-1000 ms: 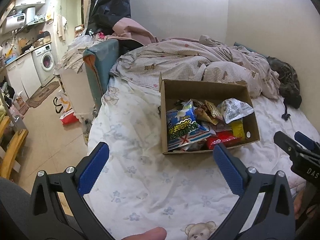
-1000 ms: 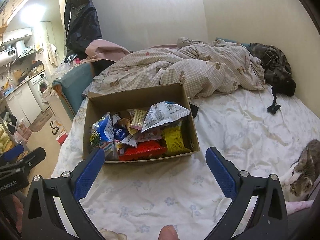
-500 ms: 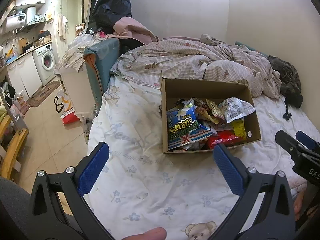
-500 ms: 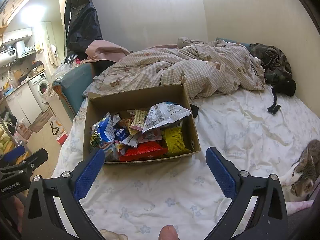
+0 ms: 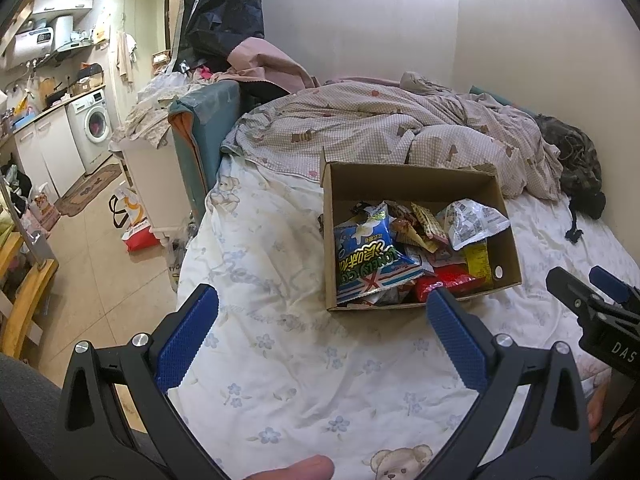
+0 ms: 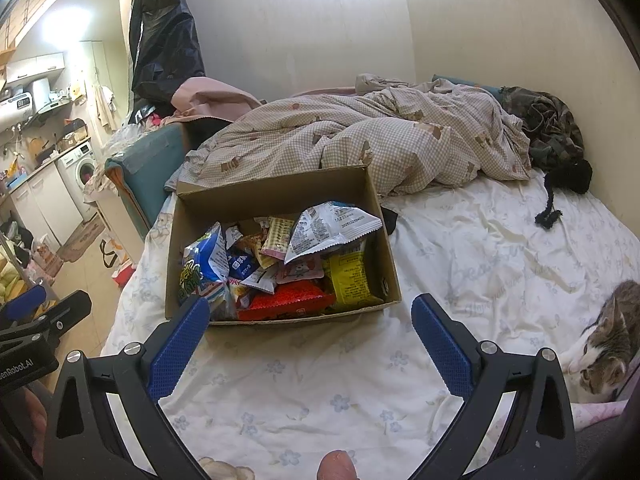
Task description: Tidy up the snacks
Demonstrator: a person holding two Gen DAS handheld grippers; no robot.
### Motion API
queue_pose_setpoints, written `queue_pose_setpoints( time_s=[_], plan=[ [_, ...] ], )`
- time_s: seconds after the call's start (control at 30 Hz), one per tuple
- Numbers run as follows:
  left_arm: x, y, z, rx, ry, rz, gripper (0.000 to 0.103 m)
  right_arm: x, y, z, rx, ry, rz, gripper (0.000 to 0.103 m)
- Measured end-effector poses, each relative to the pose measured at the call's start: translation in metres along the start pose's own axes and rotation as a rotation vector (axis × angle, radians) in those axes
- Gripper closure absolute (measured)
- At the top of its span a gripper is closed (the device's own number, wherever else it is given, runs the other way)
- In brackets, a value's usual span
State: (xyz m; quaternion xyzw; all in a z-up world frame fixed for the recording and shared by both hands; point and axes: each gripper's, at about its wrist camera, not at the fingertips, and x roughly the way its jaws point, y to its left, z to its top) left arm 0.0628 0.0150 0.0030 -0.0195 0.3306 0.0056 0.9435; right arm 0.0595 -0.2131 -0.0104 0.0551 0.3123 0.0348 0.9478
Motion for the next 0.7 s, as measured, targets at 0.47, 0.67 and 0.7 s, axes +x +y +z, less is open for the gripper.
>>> queue_pose_setpoints(
  time_s=[0.47,0.67,0.7],
  plan=[
    [-0.0003,0.0010,0.0003,-0.001,0.001,-0.001,0.000,0.0000,0.0002,0.0002,-0.002,0.000,-0.002,0.000],
    [-0.0004,0.0011,0.0001,-0.006,0.000,-0.003,0.000,0.0000,0.0001,0.0001,-0.001,0.003,0.000,0.000],
    [-0.0005,0.0010,0.0001,-0.006,-0.001,-0.003,0.000,-0.0001,0.0001,0.0001,-0.001,0.002,0.000,0.000]
  ],
)
